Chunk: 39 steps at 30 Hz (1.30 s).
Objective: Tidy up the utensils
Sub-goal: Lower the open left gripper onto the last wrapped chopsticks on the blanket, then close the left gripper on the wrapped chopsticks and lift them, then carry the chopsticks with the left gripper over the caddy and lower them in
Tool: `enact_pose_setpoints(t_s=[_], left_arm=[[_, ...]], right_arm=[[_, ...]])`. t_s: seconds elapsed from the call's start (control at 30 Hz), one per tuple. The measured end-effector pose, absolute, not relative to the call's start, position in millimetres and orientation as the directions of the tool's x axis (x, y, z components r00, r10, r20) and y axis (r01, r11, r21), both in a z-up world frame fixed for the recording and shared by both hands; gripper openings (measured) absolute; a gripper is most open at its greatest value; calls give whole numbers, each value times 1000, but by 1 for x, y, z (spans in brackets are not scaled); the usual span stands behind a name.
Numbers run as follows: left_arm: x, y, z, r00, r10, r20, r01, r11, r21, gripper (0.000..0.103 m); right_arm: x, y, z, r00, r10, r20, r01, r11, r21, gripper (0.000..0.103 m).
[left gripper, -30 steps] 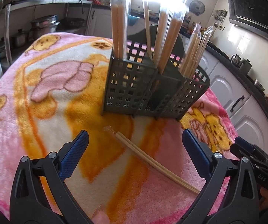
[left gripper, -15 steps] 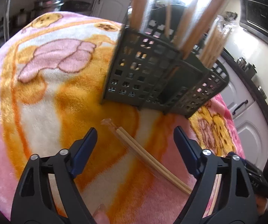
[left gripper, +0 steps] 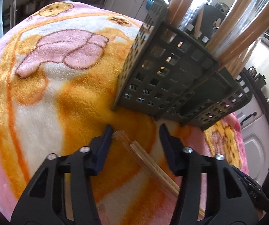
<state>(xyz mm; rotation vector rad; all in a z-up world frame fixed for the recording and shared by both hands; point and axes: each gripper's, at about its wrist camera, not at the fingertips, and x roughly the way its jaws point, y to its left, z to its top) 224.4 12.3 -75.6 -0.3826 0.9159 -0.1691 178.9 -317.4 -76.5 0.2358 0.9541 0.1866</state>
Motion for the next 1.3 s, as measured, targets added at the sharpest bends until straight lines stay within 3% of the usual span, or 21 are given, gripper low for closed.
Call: enact_pose_setpoints(t_s=[0.13,0.27,0.67,1.3], left_arm=[[227,15,-78,604,-281,-745,-29,927,-374,18],[228,24,-81,605,-297,-739,-39,916,-400,9],[216,33,-71,616,-359,-701,16,895,-445,2],[158,2,57,733,-491,-471,335,863,-378,2]], right_arm=[[181,-318,-79,566,258,-783,-55,959,277,20],[182,-313,-79,568,267,-778,-75,959,273,10],[178,-289,-61,590,343,-731,-169,938,303,6],[159,-255,40,732,417,-538,-364,908,208,6]])
